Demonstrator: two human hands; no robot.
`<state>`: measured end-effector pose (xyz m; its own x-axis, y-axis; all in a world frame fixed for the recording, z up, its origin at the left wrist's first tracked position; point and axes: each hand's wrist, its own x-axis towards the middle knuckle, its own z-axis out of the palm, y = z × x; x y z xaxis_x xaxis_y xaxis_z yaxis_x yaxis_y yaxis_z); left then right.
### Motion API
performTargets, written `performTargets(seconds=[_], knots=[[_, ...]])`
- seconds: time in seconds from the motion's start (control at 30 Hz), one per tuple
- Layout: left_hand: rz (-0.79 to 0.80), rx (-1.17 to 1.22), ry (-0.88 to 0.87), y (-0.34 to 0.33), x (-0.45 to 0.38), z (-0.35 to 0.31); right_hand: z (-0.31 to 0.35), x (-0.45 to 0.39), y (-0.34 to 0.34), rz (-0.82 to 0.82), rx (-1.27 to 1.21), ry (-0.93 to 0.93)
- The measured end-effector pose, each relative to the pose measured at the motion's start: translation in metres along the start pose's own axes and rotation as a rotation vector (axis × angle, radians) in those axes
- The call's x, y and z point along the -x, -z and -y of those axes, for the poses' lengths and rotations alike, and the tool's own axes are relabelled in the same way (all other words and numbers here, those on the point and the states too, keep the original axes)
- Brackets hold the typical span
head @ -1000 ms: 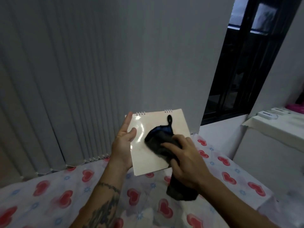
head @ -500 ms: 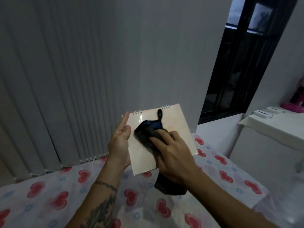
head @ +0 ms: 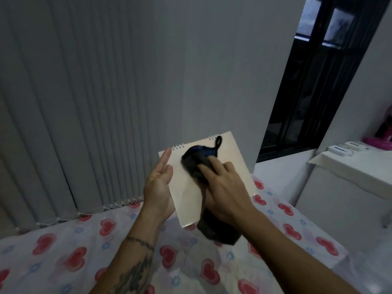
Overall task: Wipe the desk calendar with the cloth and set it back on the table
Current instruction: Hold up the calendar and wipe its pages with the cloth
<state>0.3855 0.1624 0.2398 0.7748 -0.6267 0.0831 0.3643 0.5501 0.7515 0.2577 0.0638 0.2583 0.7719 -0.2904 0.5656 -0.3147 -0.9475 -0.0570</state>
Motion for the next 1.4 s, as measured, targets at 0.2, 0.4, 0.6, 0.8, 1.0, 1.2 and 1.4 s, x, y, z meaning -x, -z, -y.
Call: performTargets(seconds=[0.2, 0.4, 0.6, 0.8, 1.0, 1.2, 1.4], knots=[[-0.051, -0.066, -0.023, 0.021, -0.003, -0.008, -0.016, 0.012, -0.013, -0.021, -0.059, -0.231], [-0.046, -0.014, 0.018, -0.001, 0.002, 0.009, 0.02, 0.011, -0.019, 0.001, -0.155, -0.019], [-0.085, -0.045, -0.013, -0.002, -0.006, -0.006, 0.011, 0.018, -0.01, 0.099, -0.127, 0.185], [-0.102, -0.236, -0.04, 0.008, -0.003, -0.013, -0.013, 0.032, -0.003, 0.177, -0.132, 0.305], [-0.12, -0.251, 0.002, 0.003, 0.008, -0.012, -0.027, 0.003, 0.016, -0.048, -0.189, 0.005], [-0.072, -0.29, -0.053, -0.011, 0.014, 0.003, -0.006, -0.021, 0.013, -0.126, -0.31, -0.233], [-0.119, -0.283, -0.087, 0.001, 0.011, -0.006, -0.006, 0.021, -0.006, 0.17, -0.081, 0.136]])
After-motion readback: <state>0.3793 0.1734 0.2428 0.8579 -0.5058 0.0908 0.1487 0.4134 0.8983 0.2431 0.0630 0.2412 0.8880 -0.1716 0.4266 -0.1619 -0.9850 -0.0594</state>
